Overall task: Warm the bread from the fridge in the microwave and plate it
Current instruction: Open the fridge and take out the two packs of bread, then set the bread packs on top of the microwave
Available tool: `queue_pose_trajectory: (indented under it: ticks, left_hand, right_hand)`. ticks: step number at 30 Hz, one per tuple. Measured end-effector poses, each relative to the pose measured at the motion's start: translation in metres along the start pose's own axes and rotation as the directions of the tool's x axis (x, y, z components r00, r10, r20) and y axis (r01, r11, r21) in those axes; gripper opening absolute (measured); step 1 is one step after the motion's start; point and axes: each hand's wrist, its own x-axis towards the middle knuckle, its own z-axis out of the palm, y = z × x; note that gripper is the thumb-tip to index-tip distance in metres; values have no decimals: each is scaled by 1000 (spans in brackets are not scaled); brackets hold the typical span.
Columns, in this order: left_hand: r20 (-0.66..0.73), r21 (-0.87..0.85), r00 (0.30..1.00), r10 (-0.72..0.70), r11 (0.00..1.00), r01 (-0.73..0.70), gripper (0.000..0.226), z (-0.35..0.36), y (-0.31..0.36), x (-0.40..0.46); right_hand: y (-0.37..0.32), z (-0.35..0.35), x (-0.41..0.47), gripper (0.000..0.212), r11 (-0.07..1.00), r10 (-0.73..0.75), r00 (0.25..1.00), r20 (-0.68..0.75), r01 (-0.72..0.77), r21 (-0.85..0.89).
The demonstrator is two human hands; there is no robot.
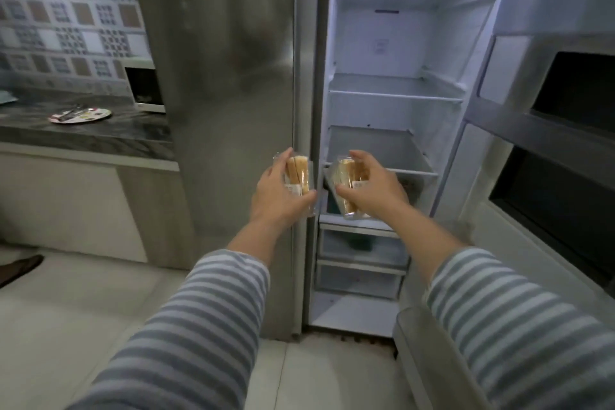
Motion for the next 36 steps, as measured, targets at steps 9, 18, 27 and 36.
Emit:
queue_pose_trajectory:
  ticks: [9,18,27,36]
  left_hand:
    - [-216,57,967,-133,987,149,89,-144,-65,-46]
    - [-385,155,907,-173,956,249,85,-308,-166,-25]
    - [-387,168,900,-203,944,285,84,-426,-273,36]
    - [-358,144,903,-238,941,305,84,-471,-372,156]
  right_hand:
    - [-104,98,-35,70,978,-178,973,145,158,134]
    - [-236,247,-19,69,940,-297,930,215,245,239]
    - [-335,393,20,69,934,-305,920,247,238,267]
    - [-378,510,130,70,952,-283,923,261,237,192]
